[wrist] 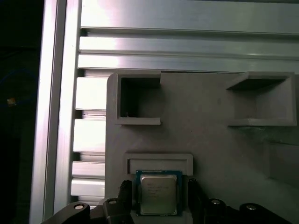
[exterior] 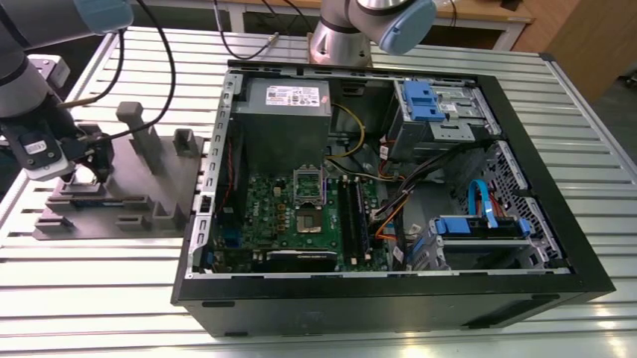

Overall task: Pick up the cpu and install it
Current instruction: 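Pick up the cpu and move it towards the insertion slot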

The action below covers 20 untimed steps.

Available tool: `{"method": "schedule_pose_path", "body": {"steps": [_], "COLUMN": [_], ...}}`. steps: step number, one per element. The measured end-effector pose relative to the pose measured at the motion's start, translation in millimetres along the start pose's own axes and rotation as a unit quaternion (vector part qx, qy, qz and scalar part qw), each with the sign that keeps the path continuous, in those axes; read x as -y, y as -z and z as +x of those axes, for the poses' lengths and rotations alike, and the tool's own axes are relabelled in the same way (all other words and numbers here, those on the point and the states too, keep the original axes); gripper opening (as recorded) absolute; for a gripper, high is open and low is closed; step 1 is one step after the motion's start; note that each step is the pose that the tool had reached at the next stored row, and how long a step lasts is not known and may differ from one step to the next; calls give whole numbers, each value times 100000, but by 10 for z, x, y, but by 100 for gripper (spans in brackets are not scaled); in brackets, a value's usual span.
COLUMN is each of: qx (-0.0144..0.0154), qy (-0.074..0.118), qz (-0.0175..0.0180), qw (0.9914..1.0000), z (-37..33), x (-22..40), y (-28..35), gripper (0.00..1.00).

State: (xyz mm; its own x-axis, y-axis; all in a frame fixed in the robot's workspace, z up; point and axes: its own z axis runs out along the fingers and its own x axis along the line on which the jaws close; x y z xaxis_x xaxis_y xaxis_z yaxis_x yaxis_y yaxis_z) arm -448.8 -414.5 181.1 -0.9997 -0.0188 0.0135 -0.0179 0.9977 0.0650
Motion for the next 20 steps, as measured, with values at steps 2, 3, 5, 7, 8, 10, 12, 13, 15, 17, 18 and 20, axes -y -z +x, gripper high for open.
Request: {"method": "schedule_pose_path", "body": {"steps": [2,3,5,7,8,10,12,13,15,17,18,20], "qx": [12,12,11,13,13,10,8,10,-1,16,54,131], "qy": [-3,-7,-6,-3,-9,-9,-1,30,194,435,517,598], "qz": [-4,-5,-1,-4,-4,-4,-2,-5,-1,5,6,5], "qw": [100000,100000,100000,100000,100000,100000,100000,100000,100000,99999,99999,99998], "z": [4,6,8,9,10,15,15,15,16,16,15,15], "x": [-3,-5,-7,-8,-8,-8,-8,-8,-8,-8,-8,-8], "y": [-1,-1,-2,-2,-2,-2,-2,-2,-2,-4,-5,-9], "gripper": [60,60,60,60,60,60,60,60,60,60,60,60]}}
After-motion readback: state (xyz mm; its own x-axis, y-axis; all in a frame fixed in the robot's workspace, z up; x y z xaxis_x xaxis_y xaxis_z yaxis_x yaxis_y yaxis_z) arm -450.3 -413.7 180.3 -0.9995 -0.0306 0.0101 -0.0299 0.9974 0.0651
